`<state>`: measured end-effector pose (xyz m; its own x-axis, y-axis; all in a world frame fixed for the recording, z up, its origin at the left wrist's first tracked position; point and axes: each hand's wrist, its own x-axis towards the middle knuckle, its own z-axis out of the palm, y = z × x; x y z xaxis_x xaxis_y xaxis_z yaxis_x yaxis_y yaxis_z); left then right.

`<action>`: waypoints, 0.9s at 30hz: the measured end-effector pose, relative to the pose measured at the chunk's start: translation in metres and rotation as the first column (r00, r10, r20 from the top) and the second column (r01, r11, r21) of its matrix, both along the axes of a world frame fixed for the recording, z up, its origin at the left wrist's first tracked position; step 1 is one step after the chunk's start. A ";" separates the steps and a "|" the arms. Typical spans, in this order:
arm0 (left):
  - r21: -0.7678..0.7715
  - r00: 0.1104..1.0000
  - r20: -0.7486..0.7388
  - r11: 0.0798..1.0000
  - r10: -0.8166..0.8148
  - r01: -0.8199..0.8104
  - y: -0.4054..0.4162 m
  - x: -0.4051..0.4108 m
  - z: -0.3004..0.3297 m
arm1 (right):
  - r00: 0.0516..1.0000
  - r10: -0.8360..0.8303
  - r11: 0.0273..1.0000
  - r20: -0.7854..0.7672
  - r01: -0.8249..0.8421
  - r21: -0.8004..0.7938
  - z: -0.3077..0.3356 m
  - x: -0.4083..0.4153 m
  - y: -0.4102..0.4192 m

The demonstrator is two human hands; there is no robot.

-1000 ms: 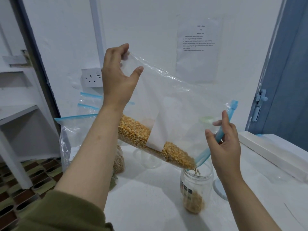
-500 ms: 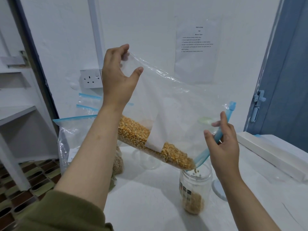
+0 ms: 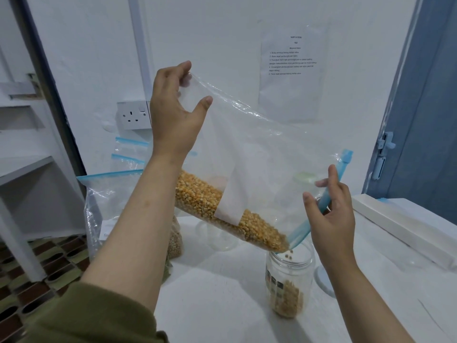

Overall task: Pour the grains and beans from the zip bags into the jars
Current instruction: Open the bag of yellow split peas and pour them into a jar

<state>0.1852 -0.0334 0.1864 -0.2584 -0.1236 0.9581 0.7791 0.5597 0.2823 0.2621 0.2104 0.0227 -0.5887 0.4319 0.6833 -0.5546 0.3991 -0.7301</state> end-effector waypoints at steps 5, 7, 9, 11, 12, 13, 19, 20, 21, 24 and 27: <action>-0.005 1.000 0.002 1.000 0.000 0.000 0.000 -0.001 0.000 | 1.000 0.005 1.000 -0.004 -0.006 -0.020 0.000 -0.002 -0.001; -0.011 1.000 0.000 1.000 0.003 -0.003 0.001 -0.001 0.000 | 1.000 0.007 1.000 -0.003 -0.007 -0.023 0.000 -0.002 0.000; -0.018 1.000 0.001 1.000 0.001 -0.001 0.001 0.000 0.000 | 1.000 0.008 1.000 -0.001 -0.008 -0.023 -0.001 -0.002 0.000; -0.027 1.000 0.003 1.000 0.002 -0.002 0.000 0.000 0.000 | 1.000 0.011 1.000 0.003 -0.011 -0.024 -0.001 -0.001 0.000; -0.032 1.000 0.004 0.999 0.004 -0.003 0.000 0.001 0.000 | 1.000 0.012 1.000 0.002 -0.012 -0.025 -0.001 -0.001 -0.001; -0.036 1.000 0.005 0.999 0.006 -0.006 0.000 0.001 0.000 | 1.000 0.012 1.000 0.001 -0.012 -0.026 -0.001 0.000 -0.001; -0.036 1.000 0.008 0.999 0.002 -0.001 0.001 0.002 0.001 | 1.000 0.012 1.000 0.000 -0.012 -0.029 -0.002 0.003 -0.002; -0.035 1.000 0.009 0.999 0.000 0.001 0.001 0.002 0.000 | 1.000 0.012 1.000 0.000 -0.012 -0.028 -0.003 0.004 -0.002; -0.034 1.000 0.010 0.999 -0.002 0.002 0.001 0.002 0.000 | 1.000 0.012 1.000 0.000 -0.012 -0.027 -0.003 0.004 -0.002; -0.033 1.000 0.012 0.999 -0.003 0.004 0.002 0.002 -0.001 | 1.000 0.010 1.000 0.004 -0.010 -0.027 -0.005 0.005 -0.002; -0.027 1.000 0.017 1.000 -0.009 0.009 0.002 0.002 -0.002 | 1.000 0.010 0.999 0.009 -0.010 -0.030 -0.006 0.005 -0.001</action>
<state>0.1872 -0.0312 0.1847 -0.2758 -0.0957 0.9564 0.7794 0.5601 0.2808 0.2670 0.2095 0.0165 -0.5988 0.4467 0.6647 -0.5519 0.3713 -0.7467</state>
